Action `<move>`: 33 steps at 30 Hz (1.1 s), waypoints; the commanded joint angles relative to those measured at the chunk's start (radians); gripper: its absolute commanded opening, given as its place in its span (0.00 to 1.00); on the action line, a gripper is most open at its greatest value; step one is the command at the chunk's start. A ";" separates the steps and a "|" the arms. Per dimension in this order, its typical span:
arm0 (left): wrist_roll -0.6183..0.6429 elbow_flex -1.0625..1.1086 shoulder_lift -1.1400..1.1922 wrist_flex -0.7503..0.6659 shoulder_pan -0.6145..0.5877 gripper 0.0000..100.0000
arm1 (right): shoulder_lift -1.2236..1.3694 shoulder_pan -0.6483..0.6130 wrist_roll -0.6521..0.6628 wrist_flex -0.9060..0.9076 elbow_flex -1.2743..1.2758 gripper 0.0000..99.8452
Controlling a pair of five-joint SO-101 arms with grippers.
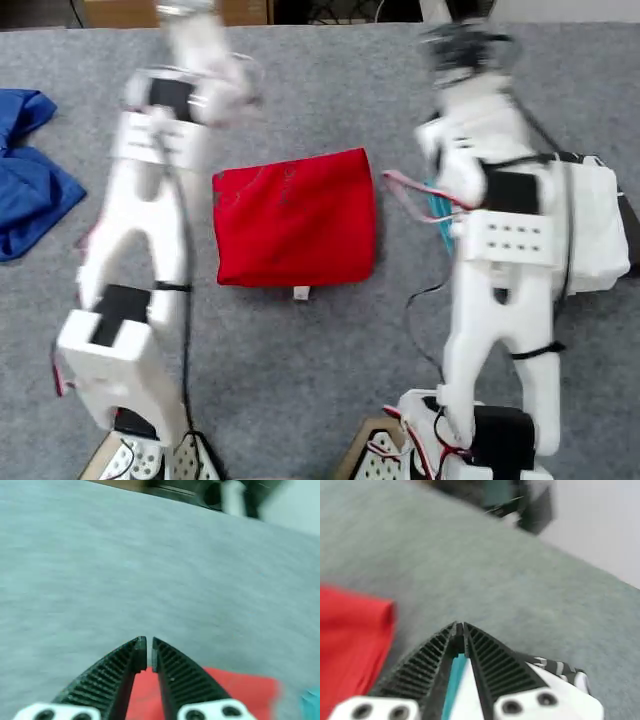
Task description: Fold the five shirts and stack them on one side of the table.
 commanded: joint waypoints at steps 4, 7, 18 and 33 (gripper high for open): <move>-0.081 0.162 -0.041 0.054 -0.194 0.03 | 0.140 -0.270 0.002 0.206 -0.099 0.01; -0.086 0.371 -0.043 -0.021 -0.206 0.03 | 0.272 -0.305 -0.137 0.244 -0.108 0.01; -0.081 0.730 0.049 -0.710 -0.059 0.03 | 0.613 -0.204 -0.264 0.130 -0.128 0.01; -0.077 0.427 0.044 -0.305 -0.154 0.03 | 0.409 -0.189 -0.167 0.124 -0.254 0.01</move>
